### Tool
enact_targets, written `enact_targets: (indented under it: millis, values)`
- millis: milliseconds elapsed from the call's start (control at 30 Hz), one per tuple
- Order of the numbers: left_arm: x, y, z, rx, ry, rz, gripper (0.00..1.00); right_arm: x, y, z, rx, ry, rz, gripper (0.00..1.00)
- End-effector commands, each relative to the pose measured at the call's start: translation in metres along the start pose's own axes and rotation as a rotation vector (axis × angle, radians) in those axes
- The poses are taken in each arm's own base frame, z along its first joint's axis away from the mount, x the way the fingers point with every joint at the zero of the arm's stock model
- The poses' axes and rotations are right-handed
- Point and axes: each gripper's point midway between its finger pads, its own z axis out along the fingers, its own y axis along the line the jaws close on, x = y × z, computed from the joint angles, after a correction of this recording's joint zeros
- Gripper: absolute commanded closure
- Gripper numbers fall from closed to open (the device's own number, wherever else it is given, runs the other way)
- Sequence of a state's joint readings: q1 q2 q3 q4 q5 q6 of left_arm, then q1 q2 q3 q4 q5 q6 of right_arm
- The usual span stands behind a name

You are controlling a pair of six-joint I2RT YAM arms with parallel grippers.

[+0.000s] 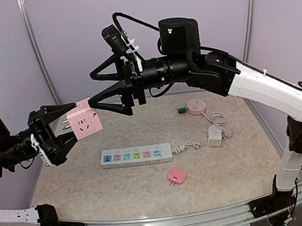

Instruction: Insert the plug

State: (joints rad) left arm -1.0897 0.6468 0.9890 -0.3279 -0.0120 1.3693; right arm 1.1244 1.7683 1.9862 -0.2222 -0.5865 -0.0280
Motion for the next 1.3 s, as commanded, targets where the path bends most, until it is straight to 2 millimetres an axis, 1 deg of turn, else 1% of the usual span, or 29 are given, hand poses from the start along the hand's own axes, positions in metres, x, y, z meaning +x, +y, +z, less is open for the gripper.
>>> enact_targets:
  millis: [0,200,333,400,433,467,533,600,633,667,733,833,867,900,933,967,1000,1067,1100,1133,1167,1200,1267]
  values:
    - [-0.01,0.026,-0.003,-0.122,-0.041,0.052,1.0,0.028,0.011,0.021,-0.135,0.049,0.16,0.01]
    - [-0.01,0.022,-0.001,-0.115,-0.041,0.065,1.0,0.033,0.015,0.026,-0.174,0.046,0.177,0.09]
    - [-0.009,0.019,-0.001,-0.118,-0.037,0.081,1.0,0.039,0.014,0.029,-0.182,0.059,0.194,0.1]
    - [-0.008,0.018,0.0,-0.114,-0.035,0.083,1.0,0.041,0.015,0.031,-0.196,0.063,0.206,0.17]
    - [-0.008,0.017,0.001,-0.111,-0.033,0.083,1.0,0.04,0.016,0.031,-0.21,0.061,0.21,0.23]
    - [-0.007,0.017,0.001,-0.111,-0.03,0.085,1.0,0.04,0.018,0.032,-0.224,0.062,0.214,0.32]
    - [-0.006,0.017,0.002,-0.114,-0.024,0.089,1.0,0.041,0.021,0.034,-0.247,0.072,0.226,0.42]
    - [-0.005,0.019,0.003,-0.125,-0.017,0.096,1.0,0.046,0.021,0.036,-0.259,0.097,0.235,0.51]
    - [-0.004,0.02,0.003,-0.128,-0.01,0.098,1.0,0.049,0.022,0.037,-0.264,0.107,0.239,0.58]
    - [-0.003,0.019,0.004,-0.13,-0.005,0.097,1.0,0.051,0.023,0.037,-0.273,0.114,0.243,0.69]
    - [0.0,0.017,0.005,-0.129,0.01,0.097,1.0,0.053,0.024,0.038,-0.285,0.115,0.247,0.99]
    - [0.002,0.012,0.005,-0.113,0.024,0.092,1.0,0.055,0.025,0.036,-0.285,0.121,0.228,1.0]
    - [0.005,0.01,0.006,-0.102,0.037,0.08,0.87,0.055,0.024,0.033,-0.278,0.125,0.215,1.0]
    - [0.006,0.009,0.006,-0.09,0.046,0.056,0.6,0.054,0.022,0.03,-0.264,0.126,0.199,1.0]
    - [0.009,0.006,0.005,-0.068,0.061,0.018,0.29,0.055,0.019,0.026,-0.245,0.132,0.183,1.0]
    - [0.011,0.006,0.003,-0.051,0.077,-0.031,0.07,0.055,0.014,0.019,-0.222,0.14,0.179,1.0]
    - [0.014,0.007,0.001,-0.035,0.096,-0.108,0.02,0.056,0.005,0.01,-0.189,0.145,0.146,1.0]
    - [0.02,0.002,-0.003,0.017,0.142,-0.244,0.01,0.056,-0.004,-0.007,-0.139,0.156,0.092,1.0]
    - [0.022,-0.006,-0.004,0.069,0.165,-0.295,0.01,0.06,-0.007,-0.013,-0.111,0.169,0.049,1.0]
    - [0.023,-0.014,-0.007,0.113,0.178,-0.349,0.01,0.062,-0.008,-0.021,-0.08,0.181,-0.008,1.0]
    - [0.025,-0.028,-0.012,0.178,0.199,-0.389,0.01,0.072,-0.007,-0.027,-0.06,0.209,-0.06,1.0]
    - [0.027,-0.036,-0.016,0.216,0.212,-0.43,0.01,0.075,-0.005,-0.034,-0.049,0.221,-0.114,1.0]
    - [0.036,-0.045,-0.022,0.254,0.262,-0.506,0.01,0.076,-0.002,-0.045,-0.031,0.243,-0.219,1.0]
